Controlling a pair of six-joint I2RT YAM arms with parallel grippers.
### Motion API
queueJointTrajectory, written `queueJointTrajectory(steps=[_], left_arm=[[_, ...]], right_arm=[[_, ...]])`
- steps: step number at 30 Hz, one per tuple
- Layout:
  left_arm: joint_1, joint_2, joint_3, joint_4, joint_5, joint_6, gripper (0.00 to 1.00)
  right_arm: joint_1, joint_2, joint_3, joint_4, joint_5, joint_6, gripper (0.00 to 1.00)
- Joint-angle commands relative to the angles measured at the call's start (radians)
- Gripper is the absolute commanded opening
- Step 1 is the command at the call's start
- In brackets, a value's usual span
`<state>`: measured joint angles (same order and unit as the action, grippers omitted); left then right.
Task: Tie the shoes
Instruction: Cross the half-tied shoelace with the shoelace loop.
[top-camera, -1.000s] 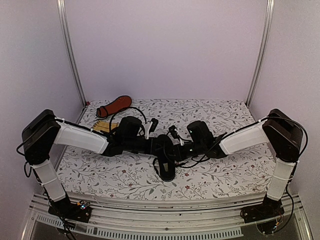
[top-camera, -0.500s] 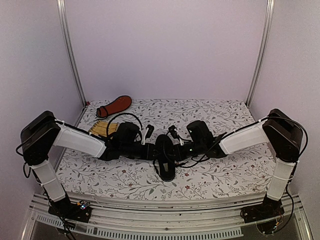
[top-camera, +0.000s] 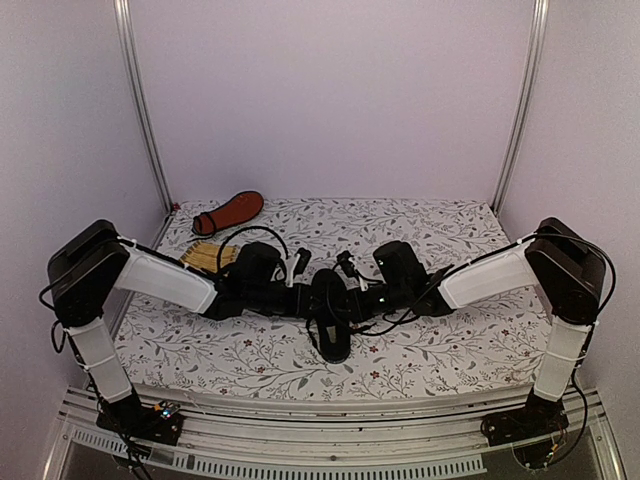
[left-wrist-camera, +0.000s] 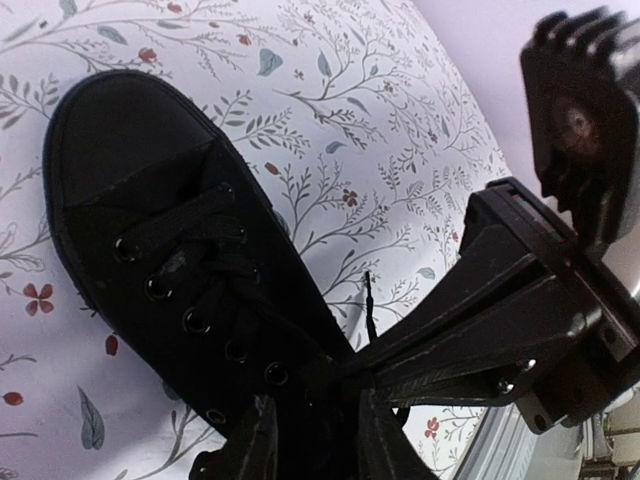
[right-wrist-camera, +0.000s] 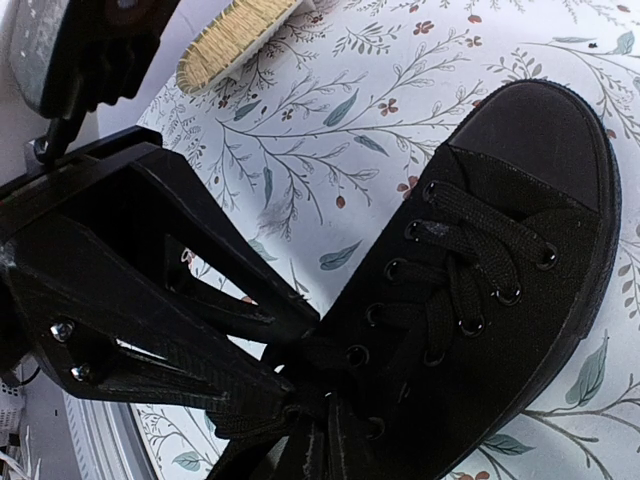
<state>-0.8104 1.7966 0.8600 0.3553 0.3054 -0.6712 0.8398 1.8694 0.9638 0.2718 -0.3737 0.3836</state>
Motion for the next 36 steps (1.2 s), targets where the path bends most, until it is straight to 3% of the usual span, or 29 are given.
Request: queueJointTrajectory(steps=[1, 4, 7, 8, 20, 36], left_arm=[[0.012, 0.026, 0.015, 0.029, 0.03, -0.015, 0.25], [0.013, 0.029, 0.014, 0.046, 0.043, -0.018, 0.19], [0.013, 0.035, 0.012, 0.062, 0.055, -0.028, 0.01], [0.013, 0.032, 0.011, 0.064, 0.053, -0.03, 0.0], [0.013, -0.047, 0.031, 0.042, 0.029, 0.028, 0.0], [0.013, -0.035, 0.031, 0.066, 0.094, 0.036, 0.0]], right_arm=[[0.012, 0.007, 0.006, -0.023, 0.01, -0.009, 0.02], [0.012, 0.009, 0.007, -0.023, 0.01, -0.008, 0.02], [0.013, 0.006, 0.006, -0.024, 0.01, -0.008, 0.02], [0.013, 0.002, 0.006, -0.027, 0.01, -0.009, 0.02], [0.018, -0.094, -0.042, -0.066, 0.03, 0.006, 0.02], [0.021, -0.007, 0.078, -0.079, 0.039, -0.009, 0.02]])
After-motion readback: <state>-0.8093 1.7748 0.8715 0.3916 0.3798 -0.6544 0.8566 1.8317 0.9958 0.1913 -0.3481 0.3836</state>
